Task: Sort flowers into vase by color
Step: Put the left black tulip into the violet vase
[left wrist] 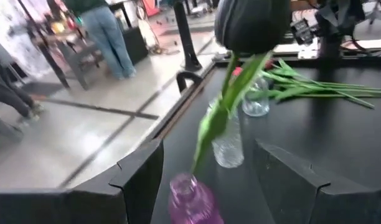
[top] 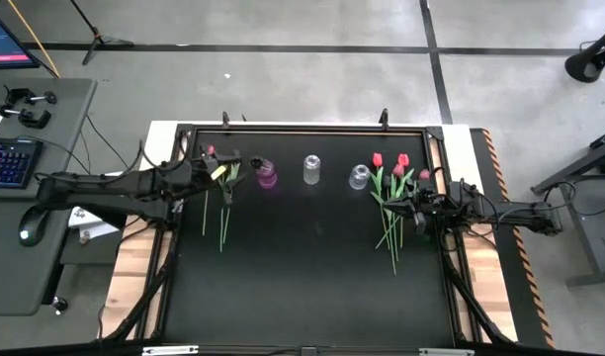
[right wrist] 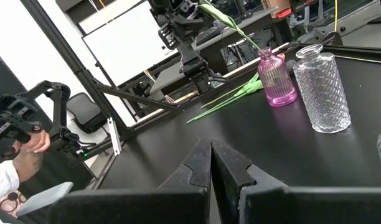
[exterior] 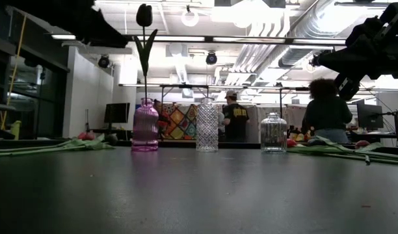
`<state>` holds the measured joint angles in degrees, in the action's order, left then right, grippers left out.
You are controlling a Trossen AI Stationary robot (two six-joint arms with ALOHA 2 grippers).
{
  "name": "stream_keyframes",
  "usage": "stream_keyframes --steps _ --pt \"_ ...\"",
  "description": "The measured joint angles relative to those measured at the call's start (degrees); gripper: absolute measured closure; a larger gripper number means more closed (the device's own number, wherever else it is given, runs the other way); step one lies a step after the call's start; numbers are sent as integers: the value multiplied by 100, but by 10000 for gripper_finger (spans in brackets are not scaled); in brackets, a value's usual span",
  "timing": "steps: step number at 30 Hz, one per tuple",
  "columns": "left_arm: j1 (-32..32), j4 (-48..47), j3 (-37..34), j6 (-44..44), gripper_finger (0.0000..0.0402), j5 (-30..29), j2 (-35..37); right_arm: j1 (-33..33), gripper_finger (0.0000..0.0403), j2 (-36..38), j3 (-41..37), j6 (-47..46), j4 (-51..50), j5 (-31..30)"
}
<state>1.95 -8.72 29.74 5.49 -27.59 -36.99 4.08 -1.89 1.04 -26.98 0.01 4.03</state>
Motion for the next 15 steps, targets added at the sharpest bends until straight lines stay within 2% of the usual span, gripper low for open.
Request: stream_keyframes --steps 2,7,11,15 --pt "-72 -431 0 -457 169 0 141 0 402 -2 0 0 0 0" --pt "-133 -1778 0 -2351 169 1 210 1 402 -1 0 0 1 0" --pt "-122 -2739 0 -3506 169 -1 -111 0 402 -2 0 0 0 0" --pt "-120 -3229 0 -4116 169 -8 -725 0 402 -1 1 0 1 0"
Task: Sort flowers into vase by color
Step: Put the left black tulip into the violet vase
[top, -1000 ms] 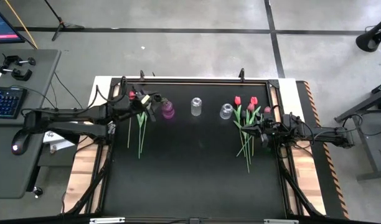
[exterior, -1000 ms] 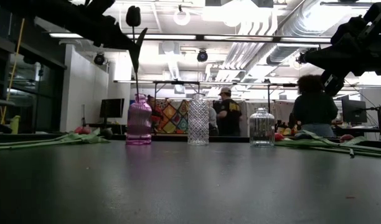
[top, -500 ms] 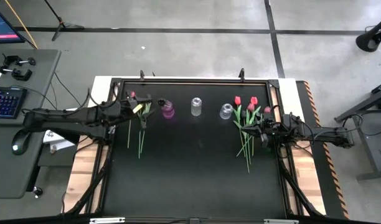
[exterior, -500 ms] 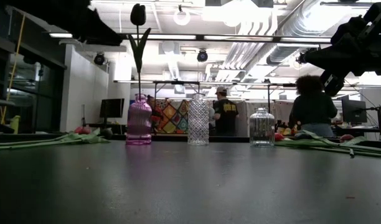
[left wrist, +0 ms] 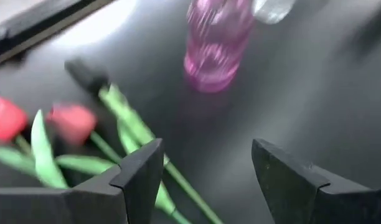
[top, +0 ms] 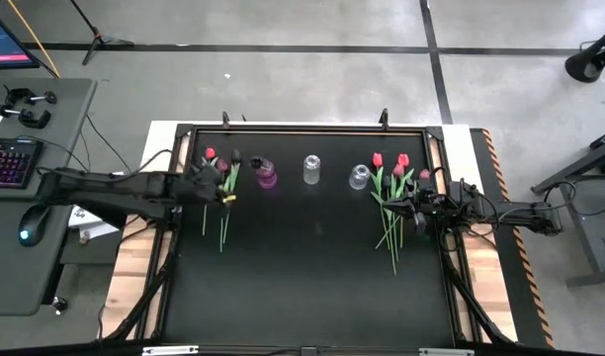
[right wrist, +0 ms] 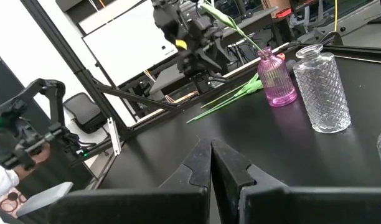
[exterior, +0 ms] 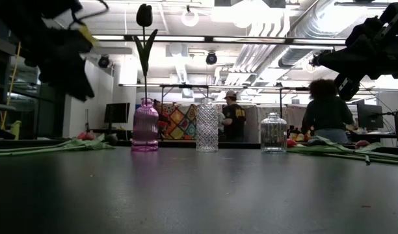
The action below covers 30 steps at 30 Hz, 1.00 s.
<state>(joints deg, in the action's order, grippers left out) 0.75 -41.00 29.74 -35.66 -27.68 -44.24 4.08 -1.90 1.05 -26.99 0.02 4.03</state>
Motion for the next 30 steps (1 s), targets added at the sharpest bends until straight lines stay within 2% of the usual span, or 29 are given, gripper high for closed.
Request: stream_keyframes --steps 8,13,18,22,30 --pt "451 99 0 29 169 -248 -1690 0 402 0 -1 0 0 0" --pt "844 422 0 -55 170 -242 -2443 1 402 0 -1 0 -1 0" --pt "1181 1074 56 62 170 43 -2780 0 402 0 -1 0 -1 0" --pt "1360 1109 162 126 170 112 -2896 0 402 -1 -1 0 -1 0" --pt "1463 1315 138 46 170 615 -3231 2 402 -1 1 0 -1 0"
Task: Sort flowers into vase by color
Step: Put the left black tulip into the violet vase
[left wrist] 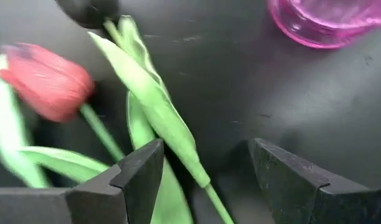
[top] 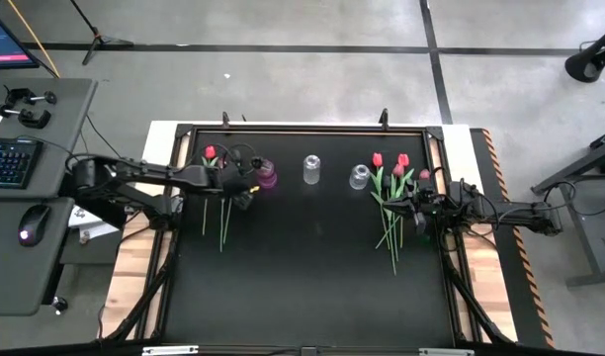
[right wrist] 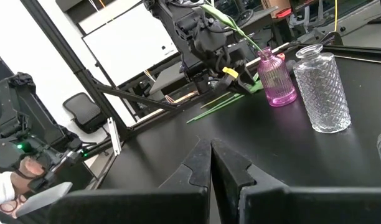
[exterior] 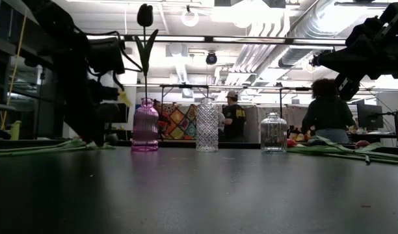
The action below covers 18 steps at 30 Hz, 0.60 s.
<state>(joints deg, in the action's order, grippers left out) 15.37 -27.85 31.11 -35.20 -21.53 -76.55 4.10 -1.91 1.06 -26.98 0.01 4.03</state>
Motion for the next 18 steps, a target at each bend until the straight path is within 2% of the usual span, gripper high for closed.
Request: stream_keyframes --steps 14,18 --pt "-13 367 13 35 170 -24 -442 -2 402 1 -2 0 0 0" --pt "-15 333 11 77 185 -45 -442 -2 402 2 -2 0 0 0"
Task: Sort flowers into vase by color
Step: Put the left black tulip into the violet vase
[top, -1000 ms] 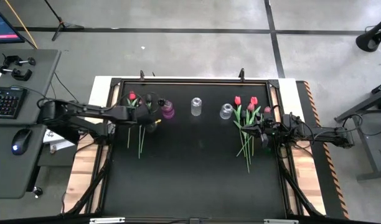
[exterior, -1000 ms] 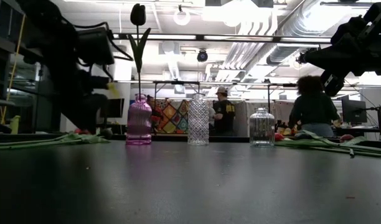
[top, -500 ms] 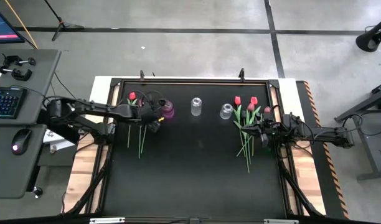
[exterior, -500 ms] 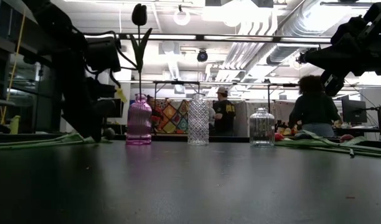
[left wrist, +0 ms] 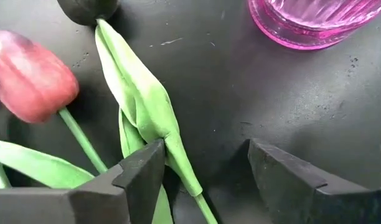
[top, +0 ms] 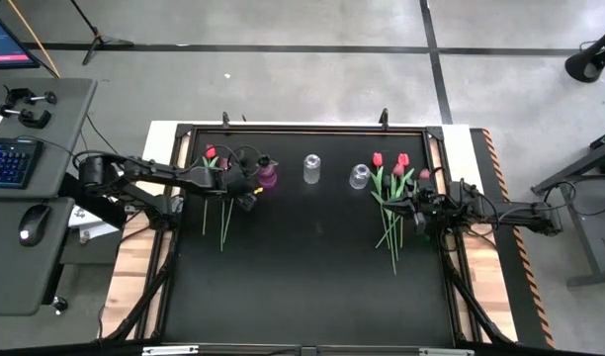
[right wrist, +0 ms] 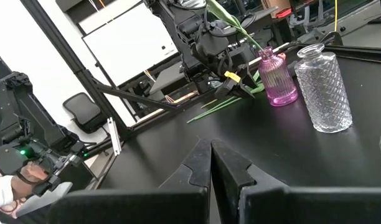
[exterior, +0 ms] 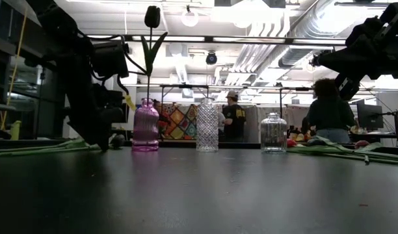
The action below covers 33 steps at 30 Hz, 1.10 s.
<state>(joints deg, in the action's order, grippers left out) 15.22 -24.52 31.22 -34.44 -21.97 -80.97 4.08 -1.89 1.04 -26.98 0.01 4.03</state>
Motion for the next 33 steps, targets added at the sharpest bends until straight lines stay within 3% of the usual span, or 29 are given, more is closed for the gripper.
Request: stream_keyframes --steps 4,12,21,33 --pt "0 -70 2 0 234 -59 -2 1 402 0 2 -1 0 0" --pt "9 -165 -9 127 390 -212 -5 0 402 -2 2 0 0 0" --pt "-143 -672 192 214 399 -302 313 0 402 -2 2 0 0 0" --pt "-255 -1381 291 158 401 -740 1507 2 402 -2 0 0 2 0"
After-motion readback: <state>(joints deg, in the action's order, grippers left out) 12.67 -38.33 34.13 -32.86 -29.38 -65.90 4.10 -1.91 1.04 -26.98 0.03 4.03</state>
